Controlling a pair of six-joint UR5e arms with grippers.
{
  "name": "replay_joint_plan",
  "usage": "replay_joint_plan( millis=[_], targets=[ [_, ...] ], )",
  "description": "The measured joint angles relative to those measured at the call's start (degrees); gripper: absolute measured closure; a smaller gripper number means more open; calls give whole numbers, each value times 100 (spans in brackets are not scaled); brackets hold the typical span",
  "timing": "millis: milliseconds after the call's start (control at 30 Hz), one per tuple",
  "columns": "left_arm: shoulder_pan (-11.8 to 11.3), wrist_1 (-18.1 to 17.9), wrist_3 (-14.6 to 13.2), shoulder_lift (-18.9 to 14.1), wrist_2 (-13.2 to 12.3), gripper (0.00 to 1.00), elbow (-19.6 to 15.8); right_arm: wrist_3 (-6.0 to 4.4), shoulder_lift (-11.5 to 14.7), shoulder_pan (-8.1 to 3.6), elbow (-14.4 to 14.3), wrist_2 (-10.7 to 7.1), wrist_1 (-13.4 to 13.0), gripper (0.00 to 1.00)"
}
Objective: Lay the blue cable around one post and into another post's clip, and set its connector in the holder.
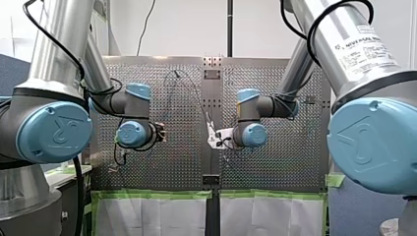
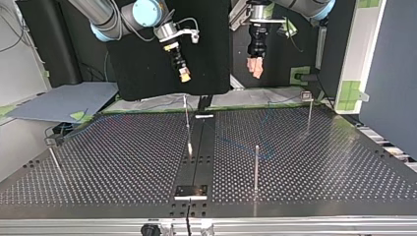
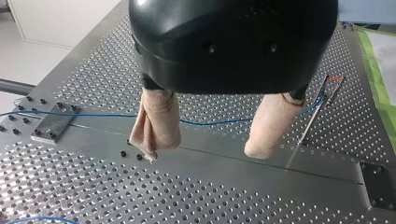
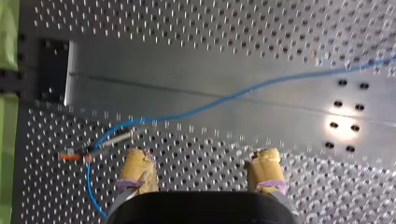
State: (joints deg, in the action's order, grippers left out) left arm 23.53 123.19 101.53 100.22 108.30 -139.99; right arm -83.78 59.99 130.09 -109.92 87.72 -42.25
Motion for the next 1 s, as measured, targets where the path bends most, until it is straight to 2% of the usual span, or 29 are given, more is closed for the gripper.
replay_joint_plan(
  millis=[233, 367, 667, 800, 1000],
  targets=[
    [-1, 14, 53, 0, 16, 0, -5, -117, -10, 309, 0, 119, -9, 0],
    [1, 51, 57, 0, 84, 0, -8, -106, -16, 458, 0, 274, 2, 0],
    [25, 262, 101, 0, 368, 0, -8, 74, -31, 547, 0, 671, -71, 0],
    [19, 278, 184, 0, 413, 0, -7, 91, -37, 554, 0, 850, -114, 0],
    [-7, 284, 343, 0, 423, 0, -6, 55, -41, 563, 0, 1079, -224, 0]
  ],
)
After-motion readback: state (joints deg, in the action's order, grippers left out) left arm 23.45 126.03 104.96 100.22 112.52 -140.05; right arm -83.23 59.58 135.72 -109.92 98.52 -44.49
